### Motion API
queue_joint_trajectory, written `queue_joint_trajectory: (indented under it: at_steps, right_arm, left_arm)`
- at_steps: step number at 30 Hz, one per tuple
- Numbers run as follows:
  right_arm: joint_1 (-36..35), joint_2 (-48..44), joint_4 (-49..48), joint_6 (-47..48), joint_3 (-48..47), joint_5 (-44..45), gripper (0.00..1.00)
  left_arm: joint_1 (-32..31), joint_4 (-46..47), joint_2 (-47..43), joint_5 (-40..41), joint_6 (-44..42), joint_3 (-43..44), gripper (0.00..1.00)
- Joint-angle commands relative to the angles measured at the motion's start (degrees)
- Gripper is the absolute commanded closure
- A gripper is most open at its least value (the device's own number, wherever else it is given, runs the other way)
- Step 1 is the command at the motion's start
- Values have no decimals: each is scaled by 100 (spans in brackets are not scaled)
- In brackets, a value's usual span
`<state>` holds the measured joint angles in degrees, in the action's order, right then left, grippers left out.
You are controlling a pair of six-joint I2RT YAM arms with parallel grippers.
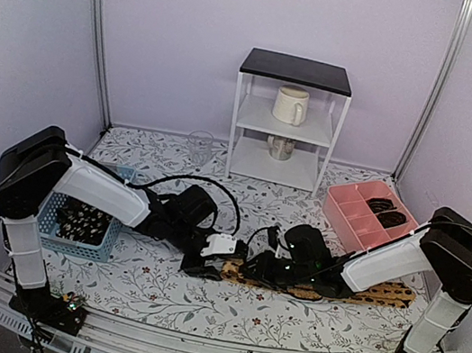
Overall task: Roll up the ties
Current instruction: Roll the tie at the center of the board.
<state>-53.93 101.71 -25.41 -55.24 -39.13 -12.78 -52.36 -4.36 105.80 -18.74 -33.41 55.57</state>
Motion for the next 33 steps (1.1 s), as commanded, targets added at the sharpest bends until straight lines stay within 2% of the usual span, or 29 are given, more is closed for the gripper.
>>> queue_joint_trajectory:
  at_steps: [1, 13, 21, 33]
  right_arm:
    - [38, 136, -237, 51, 71, -27, 77]
    - [213, 21, -395, -13, 235, -76, 77]
    - [236, 14, -405, 2, 192, -99, 77]
    - [266, 52, -410, -13, 182, -96, 77]
  left_arm:
    - [56, 340, 161, -103, -25, 151, 40]
    - [132, 722, 99, -2, -355, -74, 39]
    - [260, 884, 27, -376, -856, -128, 37]
    - [323, 835, 396, -906, -836, 181, 37]
